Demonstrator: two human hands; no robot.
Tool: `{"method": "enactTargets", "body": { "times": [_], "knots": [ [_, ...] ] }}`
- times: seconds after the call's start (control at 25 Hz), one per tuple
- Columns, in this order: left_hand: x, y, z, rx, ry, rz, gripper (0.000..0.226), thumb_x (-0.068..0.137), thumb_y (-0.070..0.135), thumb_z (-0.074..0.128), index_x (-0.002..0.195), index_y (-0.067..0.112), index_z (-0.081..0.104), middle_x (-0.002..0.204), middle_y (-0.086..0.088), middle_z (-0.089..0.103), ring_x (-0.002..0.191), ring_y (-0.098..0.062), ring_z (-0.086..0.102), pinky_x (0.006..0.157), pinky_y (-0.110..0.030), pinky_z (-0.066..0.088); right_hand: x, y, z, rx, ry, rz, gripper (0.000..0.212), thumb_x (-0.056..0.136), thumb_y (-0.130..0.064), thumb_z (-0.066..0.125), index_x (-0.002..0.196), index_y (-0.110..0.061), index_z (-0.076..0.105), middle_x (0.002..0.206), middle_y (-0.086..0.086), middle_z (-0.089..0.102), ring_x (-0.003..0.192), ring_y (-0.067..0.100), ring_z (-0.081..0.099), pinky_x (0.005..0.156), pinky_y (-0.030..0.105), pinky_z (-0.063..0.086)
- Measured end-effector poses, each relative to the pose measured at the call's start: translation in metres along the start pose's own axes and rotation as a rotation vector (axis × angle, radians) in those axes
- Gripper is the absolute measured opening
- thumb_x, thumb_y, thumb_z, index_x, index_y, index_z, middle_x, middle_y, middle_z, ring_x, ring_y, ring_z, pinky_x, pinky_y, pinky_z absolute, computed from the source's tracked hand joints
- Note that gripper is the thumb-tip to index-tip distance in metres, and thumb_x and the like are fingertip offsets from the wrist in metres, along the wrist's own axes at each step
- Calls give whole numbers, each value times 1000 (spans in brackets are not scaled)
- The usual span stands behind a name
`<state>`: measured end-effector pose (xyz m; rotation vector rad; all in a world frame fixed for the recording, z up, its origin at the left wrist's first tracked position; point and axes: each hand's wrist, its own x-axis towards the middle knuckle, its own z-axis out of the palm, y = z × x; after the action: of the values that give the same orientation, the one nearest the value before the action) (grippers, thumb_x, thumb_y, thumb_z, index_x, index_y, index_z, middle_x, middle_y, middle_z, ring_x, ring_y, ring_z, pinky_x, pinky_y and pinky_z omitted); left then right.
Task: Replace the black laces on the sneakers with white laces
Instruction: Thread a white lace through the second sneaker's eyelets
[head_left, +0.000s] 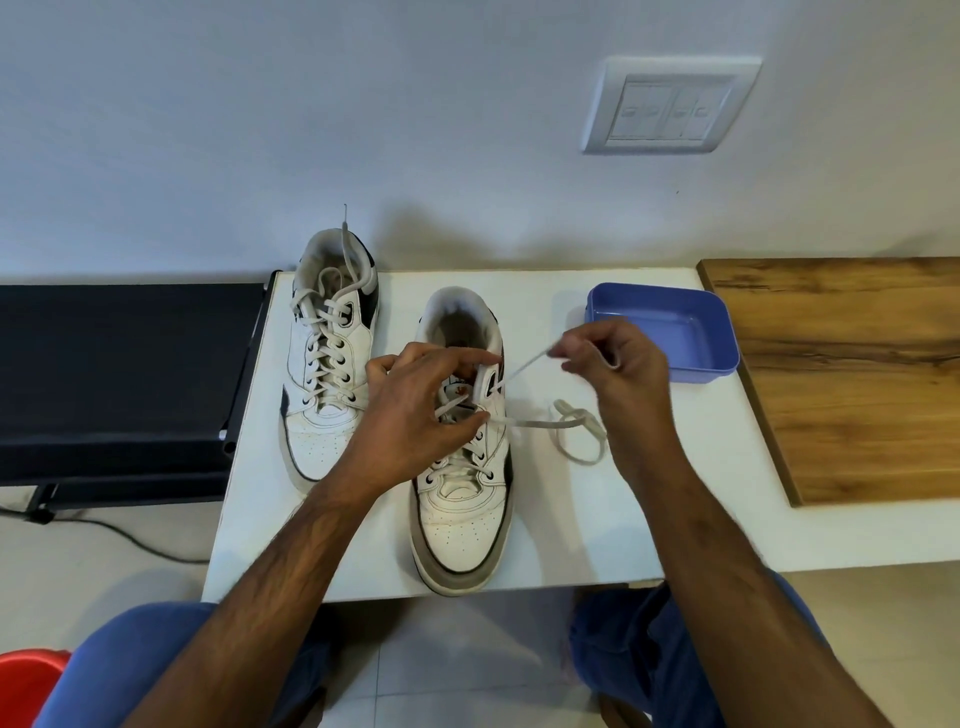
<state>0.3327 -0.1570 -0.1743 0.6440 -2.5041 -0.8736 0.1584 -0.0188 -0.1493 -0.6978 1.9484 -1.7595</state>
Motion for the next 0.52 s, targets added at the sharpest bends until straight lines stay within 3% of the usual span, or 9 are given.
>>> {"method": "enactTargets", "body": {
  "times": [0.08,0.16,0.2,0.32,0.36,0.52],
  "knots": [
    [0,-1,-1,-1,3,6,59,76,31,86,128,42,61,114,38,53,122,3,46,98,-34,23,0,-6,-5,402,45,78,13,103,-9,54,105,3,58,99,9,76,99,24,72,85,30,57],
    [0,-2,-1,2,4,9,58,76,32,85,128,42,60,115,39,52,122,3,46,98,-34,23,-3,-8,3,670,-4,235,8,105,-9,48,101,-7,55,84,6,72,84,23,70,77,30,57],
    [0,-2,-1,2,1,8,59,76,33,85,128,43,60,115,40,51,122,2,46,98,-35,23,-5,-8,8,598,-49,269,8,104,-10,50,97,-11,54,75,2,66,74,19,64,72,29,53],
    [0,-2,-2,3,1,15,58,76,37,82,129,42,59,115,40,50,123,0,48,99,-37,26,-11,1,19,-264,-295,24,7,97,-21,66,94,-21,60,70,-7,55,62,4,47,62,16,39],
    [1,-2,-1,9,4,19,56,77,41,80,129,42,60,115,39,50,123,0,48,99,-37,26,-13,4,21,-411,-360,-36,8,94,-25,70,93,-22,63,69,-9,55,61,3,46,59,13,36],
    [1,-2,0,15,4,20,55,76,47,76,129,41,60,114,39,51,122,2,47,97,-35,25,-12,8,26,-432,-349,-120,8,90,-17,73,85,-16,67,84,-9,62,79,4,54,66,10,36]
  ]
}}
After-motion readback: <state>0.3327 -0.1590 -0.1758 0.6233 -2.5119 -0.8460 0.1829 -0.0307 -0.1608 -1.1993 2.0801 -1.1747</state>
